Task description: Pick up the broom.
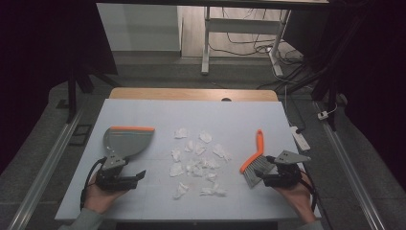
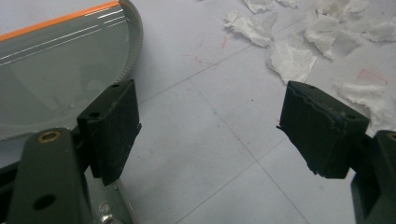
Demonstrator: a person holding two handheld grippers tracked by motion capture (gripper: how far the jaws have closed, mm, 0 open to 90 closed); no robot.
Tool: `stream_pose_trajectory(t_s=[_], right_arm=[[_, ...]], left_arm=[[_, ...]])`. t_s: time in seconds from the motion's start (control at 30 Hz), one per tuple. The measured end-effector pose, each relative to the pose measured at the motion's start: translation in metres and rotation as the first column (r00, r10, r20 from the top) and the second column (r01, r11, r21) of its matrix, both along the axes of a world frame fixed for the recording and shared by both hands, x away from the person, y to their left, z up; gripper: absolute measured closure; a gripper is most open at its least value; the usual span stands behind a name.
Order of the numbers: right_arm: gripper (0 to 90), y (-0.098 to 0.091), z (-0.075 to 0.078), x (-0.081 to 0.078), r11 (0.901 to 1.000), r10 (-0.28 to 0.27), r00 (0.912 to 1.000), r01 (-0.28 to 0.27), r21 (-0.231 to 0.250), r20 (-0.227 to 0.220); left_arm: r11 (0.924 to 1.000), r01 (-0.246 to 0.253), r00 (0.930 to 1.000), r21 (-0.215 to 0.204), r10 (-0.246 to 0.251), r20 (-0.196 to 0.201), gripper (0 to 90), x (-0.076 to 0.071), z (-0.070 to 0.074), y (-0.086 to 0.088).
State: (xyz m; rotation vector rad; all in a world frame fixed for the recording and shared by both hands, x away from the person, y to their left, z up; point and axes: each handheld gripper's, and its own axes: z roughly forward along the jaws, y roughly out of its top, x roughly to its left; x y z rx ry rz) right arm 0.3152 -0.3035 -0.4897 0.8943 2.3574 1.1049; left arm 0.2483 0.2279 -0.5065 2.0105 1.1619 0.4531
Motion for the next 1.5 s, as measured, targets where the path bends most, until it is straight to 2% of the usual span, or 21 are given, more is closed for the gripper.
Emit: stream_pose_trajectory(t_s=[0.6,0.7,0.87,1.03,1.13,1.17,1.3,1.5], right_arm=[[26.4,0.006,0.002,-0.004,0.9993,-0.018,0.9995,0.019,-0.032,0.024],[26.3,0.009,0.003,-0.005,0.9990,-0.026,0.9996,0.026,-0.036,0.013],[26.3,0.014,0.008,-0.005,0.9983,-0.034,0.9994,0.034,-0.048,0.009],[25.1,0.022,0.014,-0.007,0.9940,-0.079,0.9966,0.080,-0.075,0.025],[25.4,0.023,0.017,-0.005,0.9928,-0.092,0.9957,0.092,-0.076,0.005],[25.7,0.024,0.019,0.000,0.9913,-0.103,0.9945,0.101,-0.084,-0.020],[26.3,0.028,0.027,0.012,0.9850,-0.133,0.9896,0.126,-0.118,-0.054],[27.0,0.034,0.042,0.040,0.9680,-0.218,0.9672,0.197,-0.155,-0.130]], left_arm=[[1.0000,-0.001,1.0000,0.006,0.001,0.006,20.9,0.000,0.000,-0.001],[1.0000,0.004,0.9999,0.007,-0.004,0.012,21.0,-0.002,0.000,-0.001],[0.9995,0.001,0.9999,0.033,-0.001,0.012,21.1,-0.002,-0.002,-0.001],[0.9991,-0.002,0.9999,0.043,0.001,0.016,21.3,0.001,-0.001,-0.001],[0.9991,0.003,0.9998,0.042,-0.003,0.020,21.3,0.001,0.000,-0.002],[0.9991,0.004,0.9998,0.042,-0.005,0.020,21.3,0.001,0.000,-0.003],[0.9985,0.017,0.9997,0.051,-0.018,0.016,21.3,0.002,0.000,-0.006],[0.9983,0.030,0.9995,0.049,-0.030,0.012,21.3,0.003,-0.002,-0.006]])
